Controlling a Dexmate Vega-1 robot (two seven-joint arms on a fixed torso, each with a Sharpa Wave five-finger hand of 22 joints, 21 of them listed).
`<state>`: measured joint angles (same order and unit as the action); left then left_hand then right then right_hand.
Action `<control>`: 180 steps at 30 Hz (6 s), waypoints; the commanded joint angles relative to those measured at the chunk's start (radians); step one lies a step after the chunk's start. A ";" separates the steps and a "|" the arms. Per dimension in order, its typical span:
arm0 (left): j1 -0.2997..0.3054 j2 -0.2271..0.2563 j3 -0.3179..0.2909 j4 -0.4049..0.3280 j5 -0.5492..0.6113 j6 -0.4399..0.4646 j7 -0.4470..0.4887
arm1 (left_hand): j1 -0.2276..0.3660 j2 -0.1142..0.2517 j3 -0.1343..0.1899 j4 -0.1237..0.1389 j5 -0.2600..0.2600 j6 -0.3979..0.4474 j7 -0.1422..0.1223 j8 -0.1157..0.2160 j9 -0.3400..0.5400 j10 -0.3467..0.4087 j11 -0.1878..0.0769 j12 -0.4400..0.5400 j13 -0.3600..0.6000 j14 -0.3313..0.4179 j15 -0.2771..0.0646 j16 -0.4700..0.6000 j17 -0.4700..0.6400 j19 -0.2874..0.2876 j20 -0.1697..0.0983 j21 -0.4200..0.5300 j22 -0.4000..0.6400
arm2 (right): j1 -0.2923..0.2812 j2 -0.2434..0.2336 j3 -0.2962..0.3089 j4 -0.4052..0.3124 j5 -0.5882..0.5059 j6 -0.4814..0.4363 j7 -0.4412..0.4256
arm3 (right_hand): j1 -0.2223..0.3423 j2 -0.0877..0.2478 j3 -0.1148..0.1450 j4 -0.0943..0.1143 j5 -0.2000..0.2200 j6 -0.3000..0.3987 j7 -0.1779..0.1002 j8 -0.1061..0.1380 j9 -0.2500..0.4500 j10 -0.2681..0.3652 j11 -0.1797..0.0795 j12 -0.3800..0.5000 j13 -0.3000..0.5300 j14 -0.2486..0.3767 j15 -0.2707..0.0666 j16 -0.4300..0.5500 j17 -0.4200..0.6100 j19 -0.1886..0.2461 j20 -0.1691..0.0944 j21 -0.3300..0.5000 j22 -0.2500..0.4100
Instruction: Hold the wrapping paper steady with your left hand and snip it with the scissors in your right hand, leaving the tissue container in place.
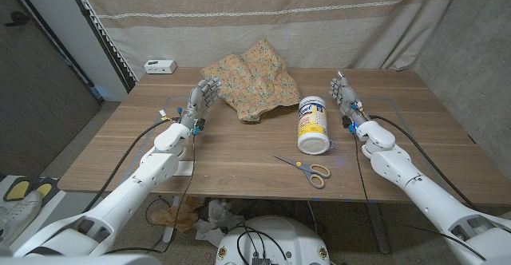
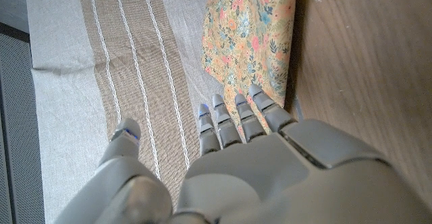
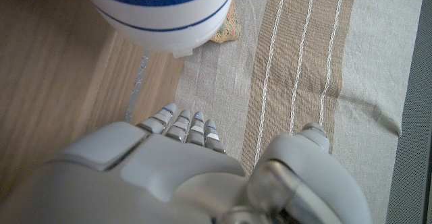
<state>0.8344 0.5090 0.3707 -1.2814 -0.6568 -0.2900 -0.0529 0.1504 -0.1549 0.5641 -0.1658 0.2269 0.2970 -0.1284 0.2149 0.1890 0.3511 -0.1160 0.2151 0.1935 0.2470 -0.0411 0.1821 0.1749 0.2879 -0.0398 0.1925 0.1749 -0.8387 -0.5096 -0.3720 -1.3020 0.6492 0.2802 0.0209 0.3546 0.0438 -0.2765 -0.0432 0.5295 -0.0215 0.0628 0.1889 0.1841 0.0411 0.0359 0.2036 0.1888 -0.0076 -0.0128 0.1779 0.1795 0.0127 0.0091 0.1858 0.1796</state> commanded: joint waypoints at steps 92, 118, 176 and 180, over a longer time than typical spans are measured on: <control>-0.090 -0.137 0.050 0.284 0.032 -0.311 -0.205 | 0.032 0.001 -0.018 0.005 0.013 0.040 0.008 -0.005 0.003 -0.004 0.003 -0.008 0.002 -0.035 -0.092 0.002 0.003 -0.033 -0.028 -0.001 0.004 | -0.227 -0.207 0.046 -0.302 -0.358 0.048 -0.239 | 0.033 0.021 -0.003 -0.010 0.010 0.009 0.015 0.009 0.002 0.019 0.011 0.022 0.004 -0.060 -0.012 0.006 0.003 -0.042 0.001 0.013 0.002; -0.116 -0.143 0.066 0.350 0.049 -0.340 -0.244 | 0.044 0.002 -0.019 0.005 0.012 0.064 0.010 0.001 0.003 -0.008 0.005 -0.009 0.002 -0.051 -0.094 -0.001 0.003 -0.040 -0.032 0.000 0.004 | -0.424 -0.282 0.124 -0.519 -0.605 -0.044 -0.423 | 0.049 0.028 -0.001 -0.017 0.006 -0.042 0.034 0.005 0.002 0.061 -0.009 0.037 0.004 -0.052 -0.037 0.005 0.000 -0.022 0.000 0.017 0.002; -0.071 -0.099 0.065 0.207 0.070 -0.250 -0.147 | 0.061 0.006 -0.021 0.006 0.011 0.049 0.010 -0.012 0.003 -0.011 0.008 -0.010 0.002 -0.063 -0.087 -0.001 0.002 -0.049 -0.035 0.000 0.004 | -0.640 -0.309 0.243 -0.709 -0.816 -0.043 -0.401 | 0.105 0.047 0.013 -0.042 0.010 0.069 0.035 0.021 0.001 0.171 0.011 0.070 0.006 0.058 0.008 0.018 0.003 0.059 0.071 0.028 0.004; -0.062 -0.089 0.065 0.181 0.067 -0.217 -0.130 | 0.063 0.008 -0.021 0.006 0.010 0.049 0.010 -0.012 0.003 -0.013 0.010 -0.010 0.002 -0.064 -0.086 -0.001 0.002 -0.052 -0.035 0.000 0.004 | -0.656 -0.321 0.253 -0.731 -0.824 -0.056 -0.381 | 0.107 0.050 0.014 -0.042 0.009 0.054 0.036 0.014 0.001 0.157 0.019 0.063 0.006 0.057 0.015 0.016 0.004 0.059 0.073 0.027 0.005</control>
<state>0.7474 0.3936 0.4343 -1.0296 -0.5944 -0.5773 -0.2294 0.2006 -0.1468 0.5456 -0.1613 0.2349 0.3480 -0.1157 0.2032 0.1885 0.3347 -0.1141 0.2035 0.1929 0.1875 -0.0356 0.1771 0.1742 0.2387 -0.0412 0.1885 0.1744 -1.4558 -0.8107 -0.1410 -1.9837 -0.1694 0.2392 -0.4066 0.4487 0.0906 -0.2629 -0.0772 0.5372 0.0473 0.0928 0.2090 0.1842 0.2083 0.0537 0.2699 0.1933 0.0463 -0.0086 0.1934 0.1795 0.0720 0.0688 0.2166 0.1789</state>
